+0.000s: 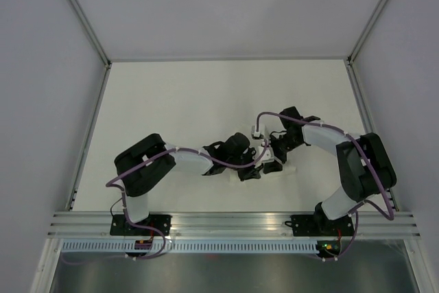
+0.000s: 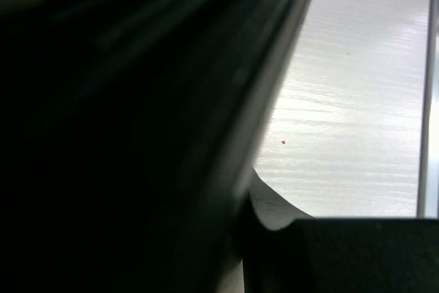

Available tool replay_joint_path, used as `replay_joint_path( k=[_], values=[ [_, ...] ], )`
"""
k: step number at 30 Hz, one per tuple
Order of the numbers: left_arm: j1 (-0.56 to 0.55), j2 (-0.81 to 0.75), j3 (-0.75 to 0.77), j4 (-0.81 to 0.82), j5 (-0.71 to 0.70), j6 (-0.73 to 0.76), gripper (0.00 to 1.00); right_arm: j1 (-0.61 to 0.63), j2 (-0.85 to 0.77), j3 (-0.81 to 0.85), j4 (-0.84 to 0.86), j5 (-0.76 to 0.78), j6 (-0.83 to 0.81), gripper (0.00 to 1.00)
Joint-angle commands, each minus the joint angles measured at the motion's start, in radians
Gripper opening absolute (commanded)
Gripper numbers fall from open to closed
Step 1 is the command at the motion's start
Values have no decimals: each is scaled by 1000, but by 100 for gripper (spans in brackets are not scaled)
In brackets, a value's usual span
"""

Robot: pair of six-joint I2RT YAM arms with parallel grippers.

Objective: Fold the napkin, place the utensils inside, and roll it up
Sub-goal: Roll the napkin at the center of the board.

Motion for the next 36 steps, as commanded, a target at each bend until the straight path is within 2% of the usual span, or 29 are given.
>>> replay_joint_path(
  k=[1, 12, 26, 29, 36],
  values=[
    [28, 53, 6, -164, 150, -93, 2, -7, -103, -7, 89, 16, 84, 71],
    [94, 87, 14, -179, 236, -132, 2, -87, -235, 25, 208, 145, 264, 75],
    [98, 185, 66, -253, 258, -127, 2, -156, -301, 77, 185, 145, 301, 78],
    [98, 186, 57, -253, 248, -132, 2, -173, -280, 106, 170, 157, 313, 78],
    [92, 196, 45, -253, 219, -139, 2, -194, -190, 89, 285, 268, 380, 78]
  ],
)
